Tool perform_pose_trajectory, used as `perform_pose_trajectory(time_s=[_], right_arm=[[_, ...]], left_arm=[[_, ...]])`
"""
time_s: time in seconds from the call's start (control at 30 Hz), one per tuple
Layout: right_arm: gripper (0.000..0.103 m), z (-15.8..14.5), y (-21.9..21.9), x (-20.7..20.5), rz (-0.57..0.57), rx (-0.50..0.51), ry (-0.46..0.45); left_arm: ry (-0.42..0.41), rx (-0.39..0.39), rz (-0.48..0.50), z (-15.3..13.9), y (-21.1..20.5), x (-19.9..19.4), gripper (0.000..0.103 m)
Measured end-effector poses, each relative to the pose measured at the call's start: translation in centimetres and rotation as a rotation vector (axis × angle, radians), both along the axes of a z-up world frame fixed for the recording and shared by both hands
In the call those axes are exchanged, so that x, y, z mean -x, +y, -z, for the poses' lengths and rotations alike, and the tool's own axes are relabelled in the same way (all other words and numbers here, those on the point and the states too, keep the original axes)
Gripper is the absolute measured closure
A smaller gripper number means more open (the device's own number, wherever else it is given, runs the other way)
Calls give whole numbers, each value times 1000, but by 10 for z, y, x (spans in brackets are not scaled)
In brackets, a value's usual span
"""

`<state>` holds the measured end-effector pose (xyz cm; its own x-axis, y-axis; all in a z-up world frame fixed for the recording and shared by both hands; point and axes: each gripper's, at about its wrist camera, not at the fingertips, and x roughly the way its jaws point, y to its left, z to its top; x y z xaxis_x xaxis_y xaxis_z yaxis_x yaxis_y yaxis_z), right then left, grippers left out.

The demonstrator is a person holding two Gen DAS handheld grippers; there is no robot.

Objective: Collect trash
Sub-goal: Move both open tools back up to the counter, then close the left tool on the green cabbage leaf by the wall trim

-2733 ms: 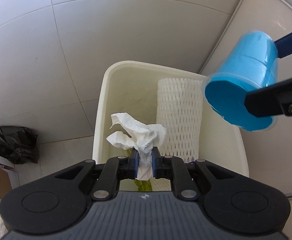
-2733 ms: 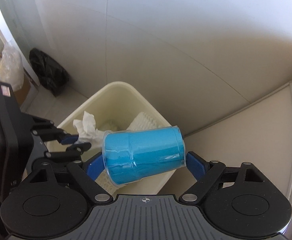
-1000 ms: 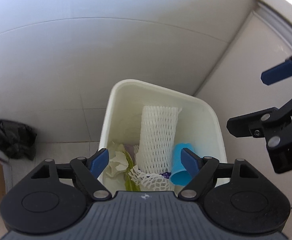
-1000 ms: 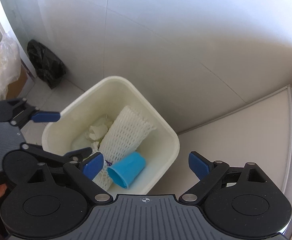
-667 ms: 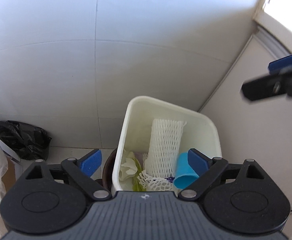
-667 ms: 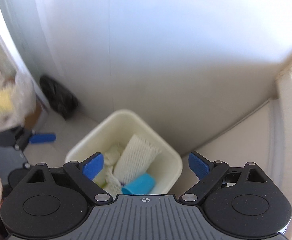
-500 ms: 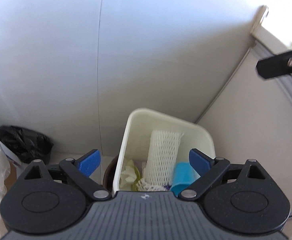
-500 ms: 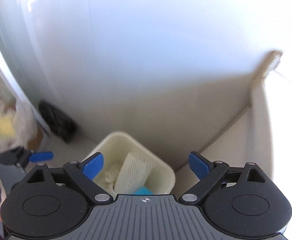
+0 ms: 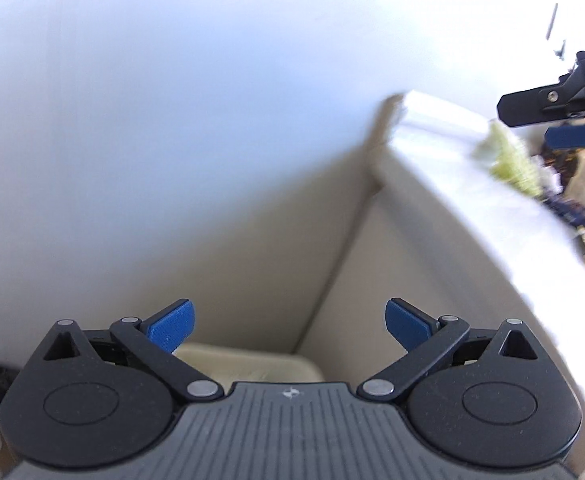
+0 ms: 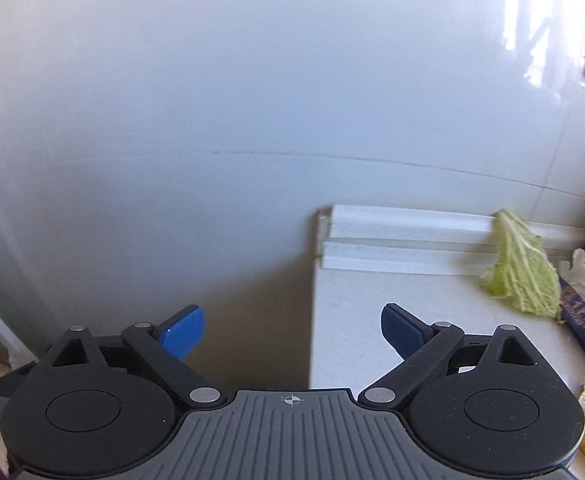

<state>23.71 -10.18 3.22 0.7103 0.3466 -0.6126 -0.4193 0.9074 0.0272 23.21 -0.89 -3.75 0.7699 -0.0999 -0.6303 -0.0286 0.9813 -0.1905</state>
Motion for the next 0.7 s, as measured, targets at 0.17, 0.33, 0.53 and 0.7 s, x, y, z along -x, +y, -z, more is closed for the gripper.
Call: perform_pose_trajectory(time_s=[0.17, 0.33, 0.53, 0.7], right_arm=[[5, -21, -60, -7, 110, -113, -35], [3, -35, -118, -7, 249, -167, -108], [2, -31, -197, -10, 443, -237, -98], [2, -11, -252, -3, 590, -278, -58]], left_arm=[[-43, -3, 99, -24, -40, -27, 1], [-102, -111, 187, -42, -92, -50, 1], [-180, -174, 316, -54, -147, -78, 1], [-176, -157, 380, -47, -179, -105, 1]])
